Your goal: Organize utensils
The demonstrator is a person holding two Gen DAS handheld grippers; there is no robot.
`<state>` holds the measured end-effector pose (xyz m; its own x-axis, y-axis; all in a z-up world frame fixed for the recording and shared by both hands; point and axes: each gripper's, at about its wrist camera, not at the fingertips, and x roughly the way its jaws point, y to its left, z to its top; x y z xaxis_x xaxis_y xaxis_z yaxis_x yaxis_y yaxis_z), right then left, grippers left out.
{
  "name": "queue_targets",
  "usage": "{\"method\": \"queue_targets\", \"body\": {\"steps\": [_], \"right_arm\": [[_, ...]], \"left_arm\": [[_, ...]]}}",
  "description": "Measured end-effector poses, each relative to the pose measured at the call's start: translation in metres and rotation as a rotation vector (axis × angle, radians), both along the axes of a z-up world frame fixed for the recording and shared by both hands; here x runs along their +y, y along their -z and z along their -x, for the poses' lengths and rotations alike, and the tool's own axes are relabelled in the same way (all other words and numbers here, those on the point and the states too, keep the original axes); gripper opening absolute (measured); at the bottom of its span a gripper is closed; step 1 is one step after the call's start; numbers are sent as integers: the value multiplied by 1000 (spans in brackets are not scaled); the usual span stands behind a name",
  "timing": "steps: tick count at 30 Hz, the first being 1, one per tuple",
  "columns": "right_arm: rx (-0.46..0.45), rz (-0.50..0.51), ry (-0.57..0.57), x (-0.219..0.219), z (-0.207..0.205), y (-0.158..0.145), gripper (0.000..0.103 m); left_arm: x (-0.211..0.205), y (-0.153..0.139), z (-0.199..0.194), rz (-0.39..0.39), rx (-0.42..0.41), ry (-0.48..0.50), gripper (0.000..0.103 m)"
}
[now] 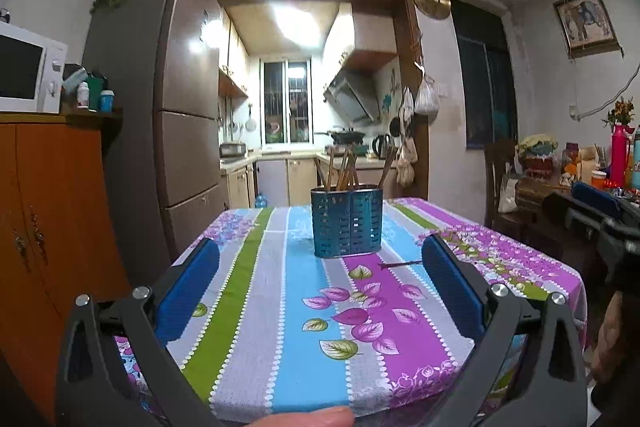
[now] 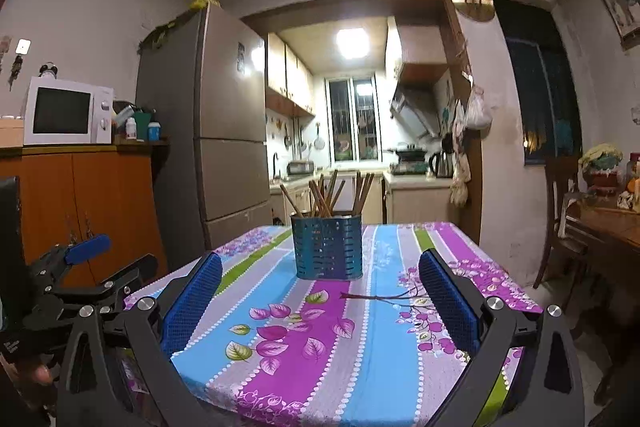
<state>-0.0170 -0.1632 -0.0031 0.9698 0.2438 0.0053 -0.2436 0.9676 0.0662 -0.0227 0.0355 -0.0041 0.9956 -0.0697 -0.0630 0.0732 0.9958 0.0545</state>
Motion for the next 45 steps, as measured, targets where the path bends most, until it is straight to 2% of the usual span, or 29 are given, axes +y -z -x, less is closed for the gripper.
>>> {"method": "queue_targets", "body": {"steps": [9,19,39,45], "right_arm": [[8,20,9,-3,26,19,98],[-26,35,29,-17,53,21,98],[-39,27,37,-20,67,24,98],[-35,23,50,-21,65,23,98]], "left_arm": [[0,14,27,2,-17,8,98],[5,7,58,8,-60,32,98],[-2,7,63,13,-79,52,98],[-3,9,47,42,-24,24,98]]}}
